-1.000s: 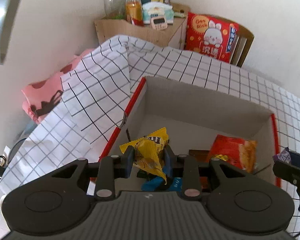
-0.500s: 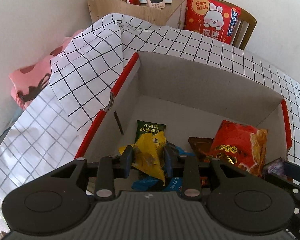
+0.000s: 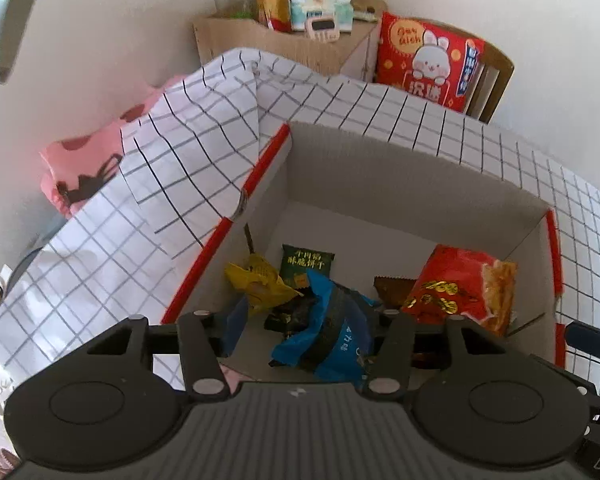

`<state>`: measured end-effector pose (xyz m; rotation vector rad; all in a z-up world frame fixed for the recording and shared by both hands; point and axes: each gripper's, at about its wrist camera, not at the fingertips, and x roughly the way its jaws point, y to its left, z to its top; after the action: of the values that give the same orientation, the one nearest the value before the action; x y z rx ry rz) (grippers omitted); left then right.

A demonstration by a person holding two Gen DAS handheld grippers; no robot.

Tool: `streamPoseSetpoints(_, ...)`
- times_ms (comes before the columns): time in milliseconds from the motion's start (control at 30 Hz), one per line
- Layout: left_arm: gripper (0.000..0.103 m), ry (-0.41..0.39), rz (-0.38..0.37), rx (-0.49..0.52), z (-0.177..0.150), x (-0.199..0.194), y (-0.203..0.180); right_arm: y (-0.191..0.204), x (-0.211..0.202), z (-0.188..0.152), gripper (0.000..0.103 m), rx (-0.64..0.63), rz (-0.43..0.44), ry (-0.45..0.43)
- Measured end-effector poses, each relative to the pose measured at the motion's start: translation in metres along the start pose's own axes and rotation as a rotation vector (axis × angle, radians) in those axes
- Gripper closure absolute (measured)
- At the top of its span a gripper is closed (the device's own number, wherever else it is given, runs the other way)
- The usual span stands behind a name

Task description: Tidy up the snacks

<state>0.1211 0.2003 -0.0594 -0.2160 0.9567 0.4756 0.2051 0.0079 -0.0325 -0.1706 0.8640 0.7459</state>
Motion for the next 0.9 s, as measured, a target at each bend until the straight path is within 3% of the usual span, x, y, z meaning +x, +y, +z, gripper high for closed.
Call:
streamPoseSetpoints(233, 0.04, -0.085, -0.024, 0.012, -0.008, -0.036, -0.005, 0.008, -0.033, 0.0, 0.029, -0.031, 0.049, -0.086)
streamPoseSetpoints(300, 0.038, -0.104, -0.036, 0.021, -0.01, -0.046, -0.007, 0.011, -0.045, -0.002, 0.02, -0.043, 0.067, -0.122)
streamPoseSetpoints(600, 0.024, -0.172, -0.109, 0.043, -0.026, -0.085, -0.016, 0.01, -0.087, -0.01, 0.003, -0.038, 0.085, -0.23)
streamPoseSetpoints(900, 0.012, -0.254, -0.14, 0.047, -0.038, -0.116, -0.026, -0.012, -0.117, -0.023, 0.0, 0.043, 0.037, -0.302)
